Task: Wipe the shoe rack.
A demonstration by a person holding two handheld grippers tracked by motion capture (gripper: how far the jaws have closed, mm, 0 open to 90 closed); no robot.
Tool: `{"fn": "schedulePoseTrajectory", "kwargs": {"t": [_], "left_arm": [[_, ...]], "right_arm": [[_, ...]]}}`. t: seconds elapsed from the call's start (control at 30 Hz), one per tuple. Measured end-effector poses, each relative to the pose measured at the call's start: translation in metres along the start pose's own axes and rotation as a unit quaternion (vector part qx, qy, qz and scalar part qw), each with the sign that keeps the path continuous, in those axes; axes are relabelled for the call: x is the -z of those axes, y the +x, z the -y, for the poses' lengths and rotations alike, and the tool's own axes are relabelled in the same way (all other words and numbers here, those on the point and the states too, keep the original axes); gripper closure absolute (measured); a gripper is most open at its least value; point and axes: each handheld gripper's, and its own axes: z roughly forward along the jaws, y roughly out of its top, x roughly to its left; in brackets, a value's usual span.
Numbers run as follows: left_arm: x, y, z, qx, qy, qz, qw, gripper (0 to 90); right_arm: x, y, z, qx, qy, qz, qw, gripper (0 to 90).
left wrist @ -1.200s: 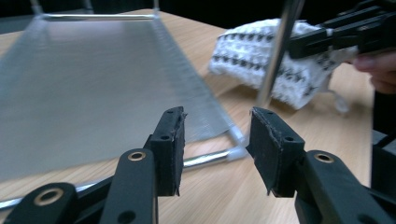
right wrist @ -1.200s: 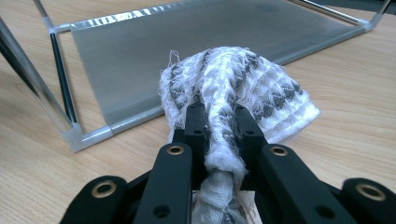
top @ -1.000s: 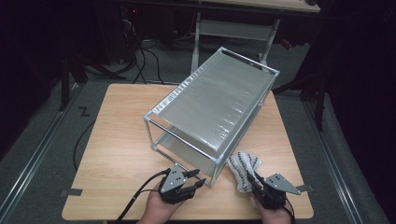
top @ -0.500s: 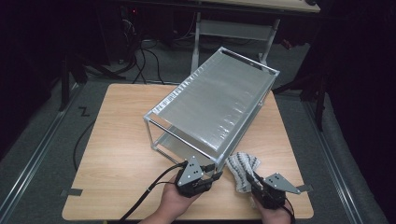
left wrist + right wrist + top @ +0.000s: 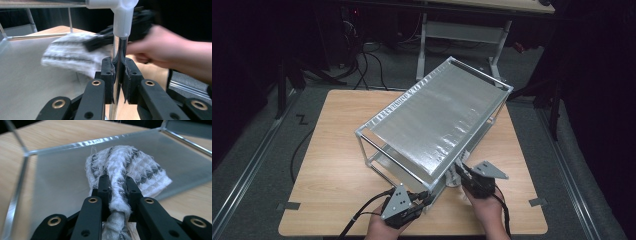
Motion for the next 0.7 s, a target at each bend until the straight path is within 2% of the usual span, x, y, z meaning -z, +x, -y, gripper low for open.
{"fn": "schedulePoseTrajectory", "kwargs": {"t": [0.1,0.17,0.27,0.43,0.7], "left_arm": [[0.009,0.0,0.003,-0.001,-0.002,0.001,1.0,80.4],[0.013,0.001,0.004,-0.001,-0.003,0.0,1.0,80.4],[0.018,0.003,0.006,-0.003,-0.004,0.002,1.0,80.5],[0.025,0.006,0.006,-0.011,0.001,0.002,0.9999,80.6],[0.04,0.021,0.01,-0.012,0.003,-0.019,0.9997,80.6]], "right_arm": [[-0.029,-0.004,0.0,0.003,0.042,0.004,0.9991,79.3],[-0.045,-0.006,0.005,-0.002,0.072,0.003,0.9974,79.4],[-0.058,-0.008,0.012,-0.009,0.113,-0.003,0.9936,79.8],[-0.055,-0.005,0.015,-0.004,0.115,-0.006,0.9934,80.4],[-0.044,0.001,0.021,0.003,0.114,-0.005,0.9935,80.3]]}}
